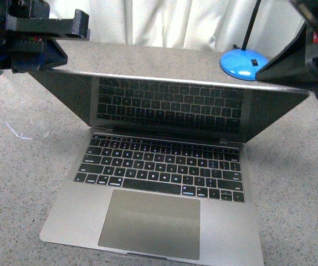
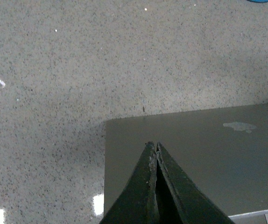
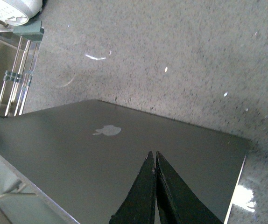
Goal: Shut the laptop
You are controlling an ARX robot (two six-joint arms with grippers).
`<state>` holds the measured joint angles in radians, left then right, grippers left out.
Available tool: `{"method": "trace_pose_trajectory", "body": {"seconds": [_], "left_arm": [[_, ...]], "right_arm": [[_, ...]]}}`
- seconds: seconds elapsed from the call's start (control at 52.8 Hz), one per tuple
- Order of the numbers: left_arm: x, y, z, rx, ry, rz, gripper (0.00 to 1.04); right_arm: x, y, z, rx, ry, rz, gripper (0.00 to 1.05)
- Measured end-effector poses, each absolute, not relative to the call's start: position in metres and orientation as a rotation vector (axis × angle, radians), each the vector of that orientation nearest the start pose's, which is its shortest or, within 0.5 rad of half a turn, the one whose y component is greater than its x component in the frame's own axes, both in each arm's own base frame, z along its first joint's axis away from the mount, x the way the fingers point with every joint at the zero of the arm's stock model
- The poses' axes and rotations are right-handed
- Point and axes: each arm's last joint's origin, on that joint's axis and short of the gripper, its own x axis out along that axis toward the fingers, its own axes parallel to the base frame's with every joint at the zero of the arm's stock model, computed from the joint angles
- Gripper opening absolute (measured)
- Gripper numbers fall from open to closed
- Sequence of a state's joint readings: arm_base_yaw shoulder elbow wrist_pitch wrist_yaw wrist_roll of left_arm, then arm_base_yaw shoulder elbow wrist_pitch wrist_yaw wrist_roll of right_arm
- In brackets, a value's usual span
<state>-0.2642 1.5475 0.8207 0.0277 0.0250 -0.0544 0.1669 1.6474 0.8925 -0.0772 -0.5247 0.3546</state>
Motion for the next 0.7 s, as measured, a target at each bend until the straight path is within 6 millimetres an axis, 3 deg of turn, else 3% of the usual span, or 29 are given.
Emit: {"method": "trace_pose_trajectory", "body": {"seconds": [0.265, 0.454, 0.7], "left_arm": [[0.271, -0.071, 0.15, -0.004, 0.837, -0.213, 0.04], [0.251, -0.066, 0.136, -0.042, 0.893, -0.174, 0.04], [0.238, -0.063, 0.118, -0.121, 0.95, -0.142, 0.04]], "right_arm": [[0.279, 0.076, 0.14, 0.628, 1.068, 0.48, 0.01], [0.254, 0.083, 0.115, 0.65, 1.165, 0.431, 0.01], [0.241, 0.082, 0.079, 0.696, 1.276, 0.325, 0.01]]}}
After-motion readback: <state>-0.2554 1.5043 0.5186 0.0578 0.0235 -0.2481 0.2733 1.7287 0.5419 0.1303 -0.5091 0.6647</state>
